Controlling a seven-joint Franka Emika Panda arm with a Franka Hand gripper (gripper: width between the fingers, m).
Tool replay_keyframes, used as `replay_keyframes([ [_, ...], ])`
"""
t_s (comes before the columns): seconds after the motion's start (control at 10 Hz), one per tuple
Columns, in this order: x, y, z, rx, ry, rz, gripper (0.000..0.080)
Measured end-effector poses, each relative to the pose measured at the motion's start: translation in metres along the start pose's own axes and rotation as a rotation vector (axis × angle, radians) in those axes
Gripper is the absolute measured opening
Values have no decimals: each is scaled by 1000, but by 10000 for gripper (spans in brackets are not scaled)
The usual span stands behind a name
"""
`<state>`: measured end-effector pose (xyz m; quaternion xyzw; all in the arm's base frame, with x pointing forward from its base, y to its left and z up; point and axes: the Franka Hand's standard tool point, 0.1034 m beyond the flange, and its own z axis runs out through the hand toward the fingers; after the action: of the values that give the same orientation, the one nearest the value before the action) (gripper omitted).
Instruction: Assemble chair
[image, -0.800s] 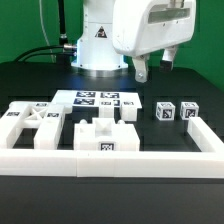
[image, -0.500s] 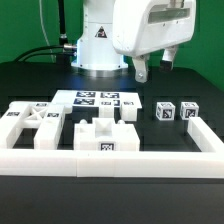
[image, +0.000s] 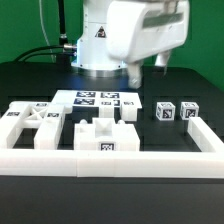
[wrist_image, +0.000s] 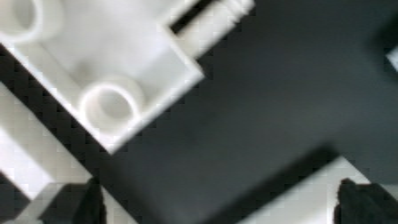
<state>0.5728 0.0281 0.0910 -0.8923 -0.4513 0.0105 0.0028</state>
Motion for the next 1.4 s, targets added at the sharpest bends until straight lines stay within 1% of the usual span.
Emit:
replay_keyframes([
  [0.2, -3, 12, 11, 2, 4, -15, 650],
  [0.3, -2, 19, 14, 0, 7, -21, 650],
  [0.5, -1, 18, 14, 1, 7, 11, 650],
  [0.9, 0, 16, 15, 6, 7, 291, 650],
  [1.0, 1, 15, 19, 15, 13, 408, 650],
  [1.1, -2, 16, 32, 24, 17, 472, 650],
  [1.2, -2, 16, 41, 29, 14, 537, 650],
  [1.4, 1, 14, 49, 38, 21, 685, 650],
])
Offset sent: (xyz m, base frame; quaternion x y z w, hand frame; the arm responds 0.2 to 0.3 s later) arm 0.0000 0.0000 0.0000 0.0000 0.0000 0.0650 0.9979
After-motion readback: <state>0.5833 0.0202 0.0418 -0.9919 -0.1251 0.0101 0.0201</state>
